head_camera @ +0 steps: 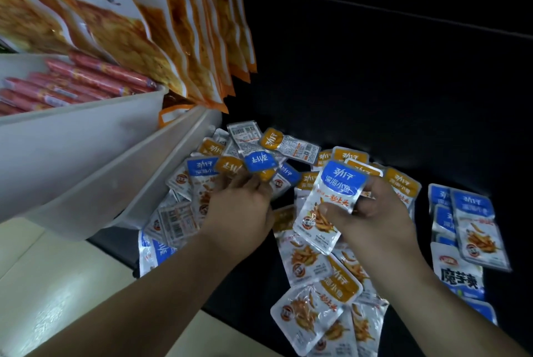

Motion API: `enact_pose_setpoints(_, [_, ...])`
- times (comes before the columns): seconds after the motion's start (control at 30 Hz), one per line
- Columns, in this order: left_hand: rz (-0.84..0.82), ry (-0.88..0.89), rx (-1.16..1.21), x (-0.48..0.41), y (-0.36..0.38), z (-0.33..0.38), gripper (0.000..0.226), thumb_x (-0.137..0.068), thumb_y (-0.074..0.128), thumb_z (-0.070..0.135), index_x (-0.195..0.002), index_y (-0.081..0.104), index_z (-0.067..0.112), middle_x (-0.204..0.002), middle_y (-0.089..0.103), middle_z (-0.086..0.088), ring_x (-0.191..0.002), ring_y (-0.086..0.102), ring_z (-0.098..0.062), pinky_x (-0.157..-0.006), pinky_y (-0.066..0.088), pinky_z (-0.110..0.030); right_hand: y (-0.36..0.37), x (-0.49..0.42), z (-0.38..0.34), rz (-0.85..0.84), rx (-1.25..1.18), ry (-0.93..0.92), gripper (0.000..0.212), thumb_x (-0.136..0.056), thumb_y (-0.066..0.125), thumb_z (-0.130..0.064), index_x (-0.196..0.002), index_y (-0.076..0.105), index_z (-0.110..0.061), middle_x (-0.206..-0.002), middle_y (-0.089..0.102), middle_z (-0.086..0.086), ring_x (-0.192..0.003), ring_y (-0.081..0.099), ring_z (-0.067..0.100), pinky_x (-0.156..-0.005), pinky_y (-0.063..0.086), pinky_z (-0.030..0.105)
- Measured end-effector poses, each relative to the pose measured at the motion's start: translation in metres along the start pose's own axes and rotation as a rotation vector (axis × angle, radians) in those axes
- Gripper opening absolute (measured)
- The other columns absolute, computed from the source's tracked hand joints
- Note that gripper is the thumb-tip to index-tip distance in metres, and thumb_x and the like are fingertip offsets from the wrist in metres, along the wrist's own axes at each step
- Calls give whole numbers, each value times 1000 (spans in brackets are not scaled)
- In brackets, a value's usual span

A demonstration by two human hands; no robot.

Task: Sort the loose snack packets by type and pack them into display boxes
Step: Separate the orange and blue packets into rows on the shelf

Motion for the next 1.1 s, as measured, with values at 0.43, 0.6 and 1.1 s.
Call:
enact_pose_setpoints(0.43, [194,97,104,30,-42,27,13,-89,68,28,-94,76,19,-111,70,0,-104,59,-24,-83,53,-42,-15,3,9,48,135,-98,34,-94,71,-13,-106,55,-40,-96,72,-22,-83,70,-2,-63,51,12])
enact_pose_setpoints(0.6, [14,213,349,73,-10,61,30,-94,59,54,-87,71,28,-89,63,11,-80,61,-14,-62,53,-28,-33,10,12,158,76,-73,33,-92,71,-11,-100,57,-40,-88,73,-18,-75,72,13,-66,58,34])
enact_pose_setpoints(1.1, [84,-8,210,18,-14,12,30,-92,61,38,-115,69,20,-119,62,2,-111,57,-22,-86,54,-39,-5,2,6,16,29,-107,27,-95,71,-14,-106,57,-34,-87,74,-11,-74,67,24,-50,48,13])
Point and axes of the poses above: each hand's wrist, its own x-axis away from the middle knuckle, its own y-axis out of the palm, z = x × y, the point moved 8 cm from there along -x, towards the middle knuckle
